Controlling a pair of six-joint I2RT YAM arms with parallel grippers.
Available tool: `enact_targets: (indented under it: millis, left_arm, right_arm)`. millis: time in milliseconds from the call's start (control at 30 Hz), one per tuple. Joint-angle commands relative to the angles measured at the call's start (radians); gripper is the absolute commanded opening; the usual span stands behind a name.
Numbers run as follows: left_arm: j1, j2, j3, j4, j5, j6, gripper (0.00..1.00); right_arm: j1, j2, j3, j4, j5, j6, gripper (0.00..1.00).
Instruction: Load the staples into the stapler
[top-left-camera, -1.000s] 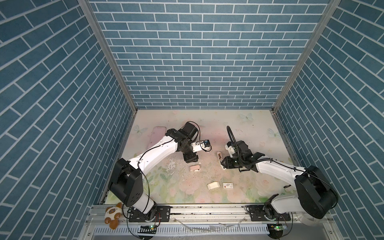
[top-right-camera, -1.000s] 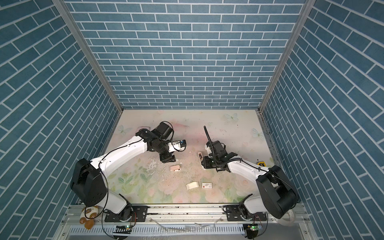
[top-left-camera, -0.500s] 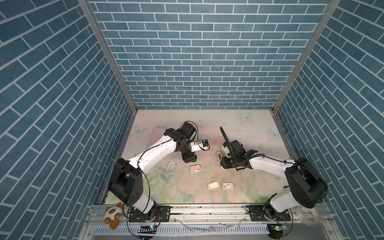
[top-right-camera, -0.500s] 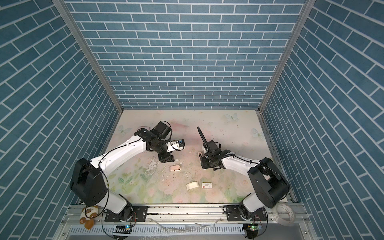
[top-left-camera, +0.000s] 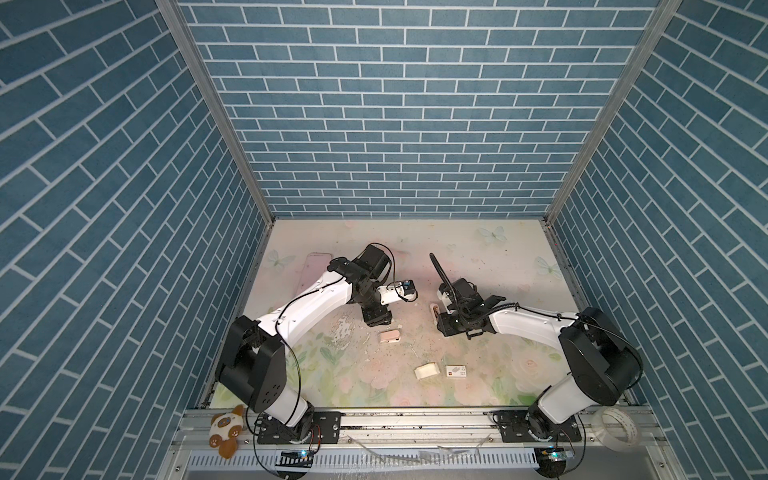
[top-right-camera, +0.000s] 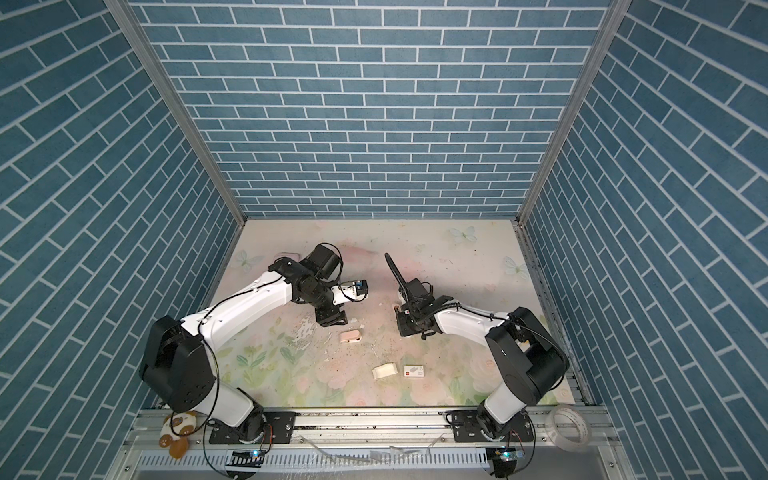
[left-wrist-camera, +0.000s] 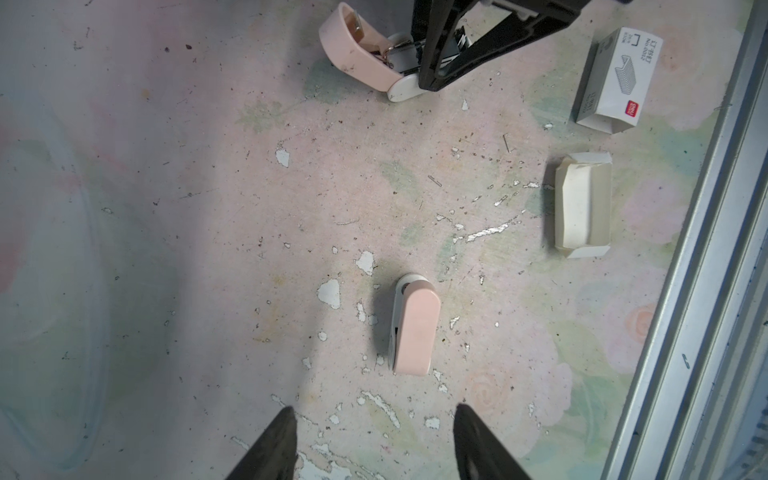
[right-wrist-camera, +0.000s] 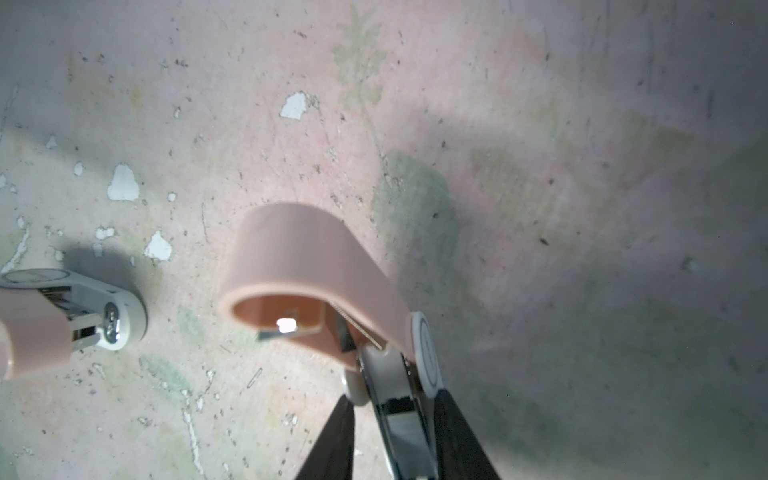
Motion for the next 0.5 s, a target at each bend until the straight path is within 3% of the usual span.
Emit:
enact_targets:
  millis: [0, 467]
  left_arm:
    - [0.009, -0.007, -0.017, -0.020, 0.015, 0.006, 0.62]
    - [0.012, 0.008, 0.042, -0.023, 0.041, 0.015, 0.63]
  right_arm:
    - [0.020, 0.042, 0.024, -0.015, 0.012, -0.063, 0.33]
    - [0.045, -0.053, 0.025, -0.027, 0.099, -0.069, 0.33]
